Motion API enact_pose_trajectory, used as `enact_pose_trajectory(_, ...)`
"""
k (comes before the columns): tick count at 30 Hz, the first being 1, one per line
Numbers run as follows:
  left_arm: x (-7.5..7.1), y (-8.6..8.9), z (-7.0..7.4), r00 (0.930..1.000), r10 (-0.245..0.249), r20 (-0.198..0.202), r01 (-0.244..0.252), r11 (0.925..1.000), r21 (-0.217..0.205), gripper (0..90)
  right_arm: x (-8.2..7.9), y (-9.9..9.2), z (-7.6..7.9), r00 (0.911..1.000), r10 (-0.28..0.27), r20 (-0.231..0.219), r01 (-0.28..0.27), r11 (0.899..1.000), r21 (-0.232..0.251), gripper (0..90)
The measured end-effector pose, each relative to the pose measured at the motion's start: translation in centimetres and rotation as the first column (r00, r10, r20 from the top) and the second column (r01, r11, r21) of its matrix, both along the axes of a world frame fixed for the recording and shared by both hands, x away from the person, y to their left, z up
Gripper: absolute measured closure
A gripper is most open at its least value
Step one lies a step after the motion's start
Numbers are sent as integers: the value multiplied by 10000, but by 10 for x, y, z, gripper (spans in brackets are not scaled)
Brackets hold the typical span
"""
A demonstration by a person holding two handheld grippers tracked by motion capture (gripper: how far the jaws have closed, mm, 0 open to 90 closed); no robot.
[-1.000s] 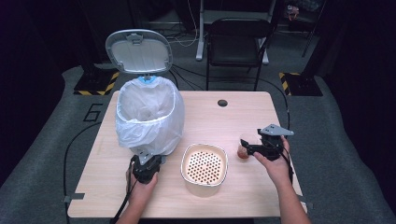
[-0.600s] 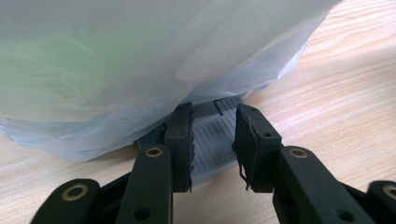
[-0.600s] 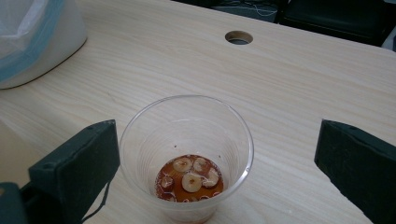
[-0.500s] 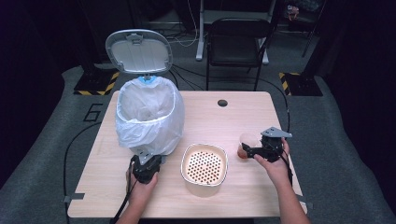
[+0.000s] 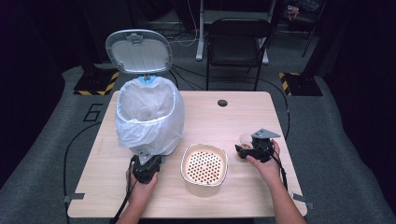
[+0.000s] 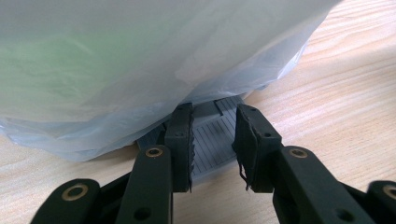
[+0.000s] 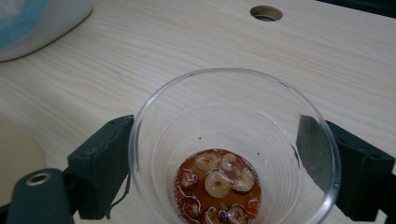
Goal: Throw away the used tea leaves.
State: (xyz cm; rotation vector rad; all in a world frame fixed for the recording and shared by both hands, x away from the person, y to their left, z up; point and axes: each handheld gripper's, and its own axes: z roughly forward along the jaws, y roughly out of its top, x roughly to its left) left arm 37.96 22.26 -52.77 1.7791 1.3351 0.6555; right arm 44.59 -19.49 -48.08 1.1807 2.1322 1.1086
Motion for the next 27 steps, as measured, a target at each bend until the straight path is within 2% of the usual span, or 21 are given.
enact_pose_trajectory(2,0,-1,0,10000,77,4,-77,9999,-103,675,1,0,-1,10000,-14,-42,14,10000,62,145)
enact_pose_trajectory(4,0,0,0,10000,-21,-35,21,10000,-34,675,1,1,-3,9999,-28,-128,28,10000,-5,158)
enact_pose_trajectory(7,0,0,0,10000,-17,-26,17,10000,-35,674,2,0,-4,9999,-45,-118,43,9999,-120,209)
enact_pose_trajectory(9,0,-1,0,10000,83,3,-82,9999,-107,674,2,-1,-5,9999,-80,-125,81,9999,95,230)
enact_pose_trajectory(10,0,-1,0,10000,76,9,-76,9999,-124,674,2,-2,-5,9999,-47,-146,49,9999,151,276)
enact_pose_trajectory(12,0,0,0,10000,15,-16,-15,10000,-49,674,3,-4,-6,9997,126,-195,-119,9994,326,284)
enact_pose_trajectory(18,0,0,0,10000,30,4,-30,10000,-73,674,2,-4,-4,9993,271,-265,-264,9993,266,305)
enact_pose_trajectory(22,0,0,0,10000,-31,-9,31,10000,4,674,0,0,0,9989,401,-239,-399,9991,113,313)
enact_pose_trajectory(23,0,-1,0,10000,68,3,-68,9999,-119,674,0,1,2,9986,500,-162,-498,9987,81,313)
enact_pose_trajectory(27,0,0,0,10000,-17,-27,17,10000,-32,674,-2,6,14,9962,870,-29,-868,9954,414,317)
